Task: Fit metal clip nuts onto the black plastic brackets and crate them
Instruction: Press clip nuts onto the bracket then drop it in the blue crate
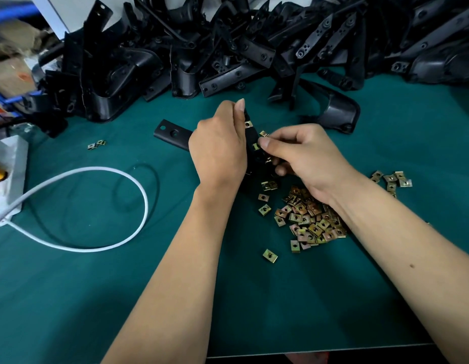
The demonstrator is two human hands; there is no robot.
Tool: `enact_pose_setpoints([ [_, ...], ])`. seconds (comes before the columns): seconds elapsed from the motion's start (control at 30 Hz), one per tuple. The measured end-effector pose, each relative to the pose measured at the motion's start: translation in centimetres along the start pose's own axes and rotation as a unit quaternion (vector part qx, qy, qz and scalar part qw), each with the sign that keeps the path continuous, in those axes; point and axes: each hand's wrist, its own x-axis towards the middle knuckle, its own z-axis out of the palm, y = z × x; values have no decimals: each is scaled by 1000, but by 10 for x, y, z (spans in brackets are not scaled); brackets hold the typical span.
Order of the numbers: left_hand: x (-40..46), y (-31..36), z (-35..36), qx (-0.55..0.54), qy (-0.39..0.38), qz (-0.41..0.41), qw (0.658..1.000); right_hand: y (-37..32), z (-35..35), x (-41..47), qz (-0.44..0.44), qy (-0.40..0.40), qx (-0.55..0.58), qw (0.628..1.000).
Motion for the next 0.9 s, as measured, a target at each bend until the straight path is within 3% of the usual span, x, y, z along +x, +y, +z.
enact_pose_setpoints([
  [0.27,0,12,0,40,75,-21,996,-17,2,-8,-122,39,-176,976],
  [0.4,1,11,0,100,45,-63,992,-24,7,-17,-156,39,-254,954],
  [0.5,1,25,-4,102,22,-66,992,-29,-2,-24,-172,74,-251,950],
  [0.63,1,66,-14,67,-35,-9,997,-38,-32,-46,-184,138,-274,934],
  [0.73,-7,125,-15,52,-47,71,995,-45,-67,-75,-190,230,-271,915],
  [0.9,-45,243,4,-30,-101,207,973,-44,-158,-150,-180,398,-294,850],
])
